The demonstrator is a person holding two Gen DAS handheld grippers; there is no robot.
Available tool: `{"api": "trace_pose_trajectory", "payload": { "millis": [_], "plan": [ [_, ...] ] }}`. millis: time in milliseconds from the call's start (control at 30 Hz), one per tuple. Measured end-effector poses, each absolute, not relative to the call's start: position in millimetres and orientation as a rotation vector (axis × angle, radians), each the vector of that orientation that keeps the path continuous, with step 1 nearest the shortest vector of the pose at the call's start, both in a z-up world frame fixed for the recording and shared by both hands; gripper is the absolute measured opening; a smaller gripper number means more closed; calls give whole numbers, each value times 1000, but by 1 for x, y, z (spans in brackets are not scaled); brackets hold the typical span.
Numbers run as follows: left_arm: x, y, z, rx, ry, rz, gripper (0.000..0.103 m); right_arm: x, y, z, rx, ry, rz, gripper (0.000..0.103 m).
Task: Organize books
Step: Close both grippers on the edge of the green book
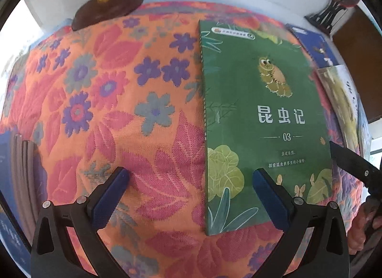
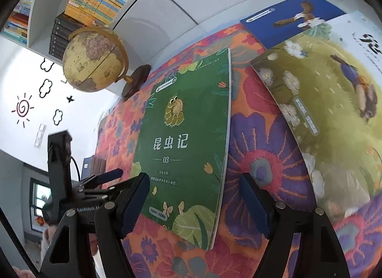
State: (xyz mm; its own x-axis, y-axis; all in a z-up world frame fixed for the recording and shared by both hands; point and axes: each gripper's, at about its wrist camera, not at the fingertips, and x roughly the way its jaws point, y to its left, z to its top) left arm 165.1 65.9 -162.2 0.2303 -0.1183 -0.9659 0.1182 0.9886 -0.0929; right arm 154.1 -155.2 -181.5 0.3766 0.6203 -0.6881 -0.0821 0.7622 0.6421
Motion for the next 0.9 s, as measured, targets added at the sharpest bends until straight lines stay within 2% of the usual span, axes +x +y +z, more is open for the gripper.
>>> {"api": "trace_pose_trajectory", "payload": {
  "millis": [267, 367, 433, 467, 500, 533, 600, 900],
  "plan": [
    [178, 64, -154, -97, 1318, -284, 101, 175, -157, -184, 542, 1139, 578, 77],
    [183, 60, -149, -165, 1305, -368, 86, 179, -153, -183, 513, 1146, 596, 77],
    [186, 56, -148, -166, 1303, -385, 75, 181, -151, -183, 484, 1146, 583, 66],
    [186, 54, -148, -168, 1301, -401, 64, 181, -153, -184, 480, 1147, 576, 63],
    [187, 53, -147, -170, 1302, -408, 62, 181, -155, -185, 486, 1149, 569, 56],
    [188, 52, -148, -170, 1304, -408, 62, 182, -159, -187, 502, 1150, 570, 51],
    [191, 54, -149, -185, 1307, -409, 58, 182, -165, -190, 532, 1146, 581, 47],
    [199, 82, -153, -340, 1326, -479, 56, 188, -168, -196, 614, 1129, 646, 47]
  ]
}}
